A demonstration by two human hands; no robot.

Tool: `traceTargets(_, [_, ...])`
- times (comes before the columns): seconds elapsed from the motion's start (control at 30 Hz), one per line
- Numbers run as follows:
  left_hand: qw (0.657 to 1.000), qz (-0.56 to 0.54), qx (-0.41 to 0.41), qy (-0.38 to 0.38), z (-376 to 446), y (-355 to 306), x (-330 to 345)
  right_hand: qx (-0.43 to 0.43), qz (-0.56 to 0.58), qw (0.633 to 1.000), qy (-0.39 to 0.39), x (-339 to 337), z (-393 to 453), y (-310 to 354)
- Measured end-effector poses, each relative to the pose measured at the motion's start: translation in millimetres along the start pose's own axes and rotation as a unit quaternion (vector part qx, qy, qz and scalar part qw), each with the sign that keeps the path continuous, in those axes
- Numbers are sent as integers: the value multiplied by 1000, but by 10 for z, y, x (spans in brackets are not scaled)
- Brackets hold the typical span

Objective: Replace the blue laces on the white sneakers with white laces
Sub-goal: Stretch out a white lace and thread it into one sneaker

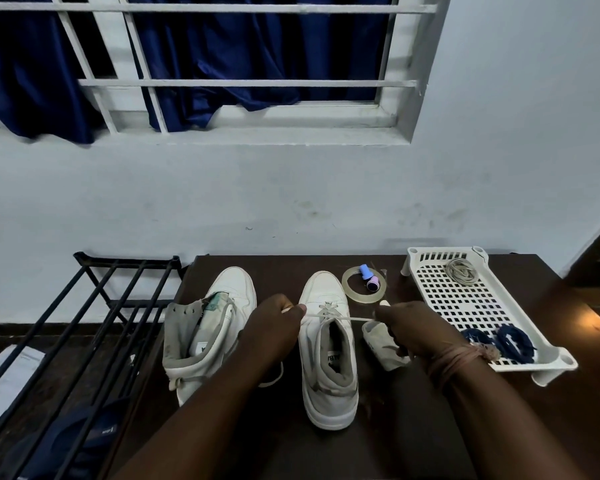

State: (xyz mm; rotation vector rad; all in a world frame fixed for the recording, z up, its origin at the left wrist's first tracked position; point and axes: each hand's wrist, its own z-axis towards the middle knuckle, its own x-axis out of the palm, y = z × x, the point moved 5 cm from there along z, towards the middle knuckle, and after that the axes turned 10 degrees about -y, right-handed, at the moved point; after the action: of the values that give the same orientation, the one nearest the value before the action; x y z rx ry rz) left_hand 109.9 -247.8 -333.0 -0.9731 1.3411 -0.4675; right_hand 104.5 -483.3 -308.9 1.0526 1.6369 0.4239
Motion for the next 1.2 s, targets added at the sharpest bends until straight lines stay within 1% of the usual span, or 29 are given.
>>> traceTargets(0.03, [1000,-2,-5,7,1,16,6,-20,-16,1000,6,-6,-19,22])
traceTargets(0.07, [999,-21,-13,24,-15,8,10,-30,-8,1000,2,-14,-13,24])
traceTargets(0.1, [997,-57,-33,49,-32,3,3,-21,37,999,2,-27,-1,0])
traceTargets(0.13, [988,-113,-63,78,-55,-18,-22,-1,109,994,8,-34,11,-24])
traceTargets(0.2, [951,-248,-124,139,-74,-84,-97,14,260,964,54,-35,2,27])
traceTargets(0.27, [912,-340,-132,185,-24,-187,-157,-4,373,922,105,-59,-36,186])
traceTargets(0.3, [900,-367,-122,200,-8,-244,-169,-30,403,907,115,-82,-60,292])
traceTargets(0.33, [891,-388,-107,208,0,-295,-166,-65,411,903,110,-93,-67,382])
traceTargets(0.4, [885,-414,-77,199,-12,-363,-138,-141,370,915,79,-62,-111,530])
traceTargets(0.43, [881,-428,-65,188,-29,-388,-115,-164,356,917,72,-4,-131,569])
traceTargets(0.47, [872,-450,-57,184,-57,-418,-82,-168,364,913,79,73,-148,596])
traceTargets(0.53, [845,-499,-63,184,-135,-484,-12,-145,427,885,112,223,-189,619])
traceTargets(0.57, [836,-514,-67,181,-161,-507,18,-136,453,873,116,270,-209,625])
traceTargets(0.63, [825,-535,-64,172,-180,-536,71,-144,455,876,76,297,-198,601])
traceTargets(0.7, [824,-541,-72,148,-168,-499,108,-161,449,878,30,305,-180,576])
traceTargets(0.8, [841,-525,-90,93,-134,-404,183,-162,453,876,-38,338,-151,508])
traceTargets(0.87, [836,-537,-87,69,-129,-393,228,-160,438,882,-69,392,-140,469])
traceTargets(0.9, [845,-528,-72,52,-129,-394,245,-162,423,888,-82,409,-140,458])
traceTargets(0.93, [861,-504,-52,32,-123,-394,258,-164,413,892,-90,424,-145,454])
traceTargets(0.97, [877,-479,-30,21,-118,-402,268,-163,412,892,-90,440,-152,460])
traceTargets(1.0, [884,-467,-9,25,-117,-416,291,-163,421,889,-77,454,-158,472])
traceTargets(1.1, [880,-469,19,73,-116,-450,359,-148,478,866,-16,509,-147,503])
traceTargets(1.2, [889,-455,16,53,-63,-397,400,-103,502,859,-10,500,-70,435])
